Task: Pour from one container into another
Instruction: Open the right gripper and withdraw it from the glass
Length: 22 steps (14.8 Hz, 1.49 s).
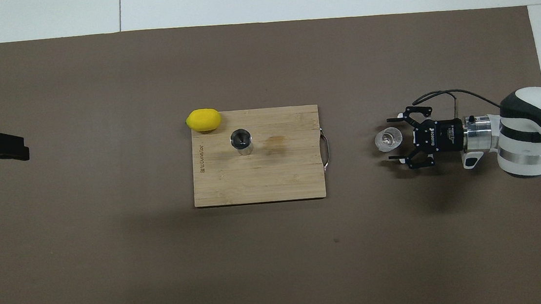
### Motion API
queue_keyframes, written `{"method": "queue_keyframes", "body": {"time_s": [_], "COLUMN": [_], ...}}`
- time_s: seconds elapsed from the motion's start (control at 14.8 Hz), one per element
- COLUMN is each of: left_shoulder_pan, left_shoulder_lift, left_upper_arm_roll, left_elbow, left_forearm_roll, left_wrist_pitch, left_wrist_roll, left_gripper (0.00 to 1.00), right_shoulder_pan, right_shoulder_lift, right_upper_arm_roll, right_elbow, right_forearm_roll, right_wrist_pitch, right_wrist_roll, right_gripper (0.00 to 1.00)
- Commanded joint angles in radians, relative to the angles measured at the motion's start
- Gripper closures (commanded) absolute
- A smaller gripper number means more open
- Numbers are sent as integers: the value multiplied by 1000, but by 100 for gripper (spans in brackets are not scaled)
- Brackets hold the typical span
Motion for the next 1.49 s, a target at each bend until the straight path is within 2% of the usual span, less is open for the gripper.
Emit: {"method": "queue_keyframes", "body": {"time_s": [0.0,0.41,0.54,0.75,1.02,1.15,1.42], "left_shoulder_pan": [-7,-4,-4,-4,-2,-4,-4], "left_shoulder_lift": [-3,-6,-6,-8,-6,-6,-6], "left_upper_arm_roll": [2,2,2,2,2,2,2], "left_elbow": [14,11,9,9,11,9,9], "left_forearm_roll": [24,24,24,24,24,24,24], "left_wrist_pitch": [-14,-11,-11,-11,-11,-11,-11], "left_wrist_roll": [-14,-14,-14,-14,-13,-14,-13], "left_gripper": [0,0,0,0,0,0,0], "right_shoulder_pan": [-11,24,48,76,78,84,98], "right_shoulder_lift": [-87,-256,-270,-286,-329,-336,-368], "right_upper_arm_roll": [3,3,2,3,2,11,11], "right_elbow": [-7,-7,16,74,111,154,167], "right_forearm_roll": [-73,-338,-439,-673,-830,-971,-1045], "right_wrist_pitch": [-5,53,53,50,55,50,56], "right_wrist_roll": [78,131,114,82,80,59,-79], "right_gripper": [0,0,0,0,0,0,0]}}
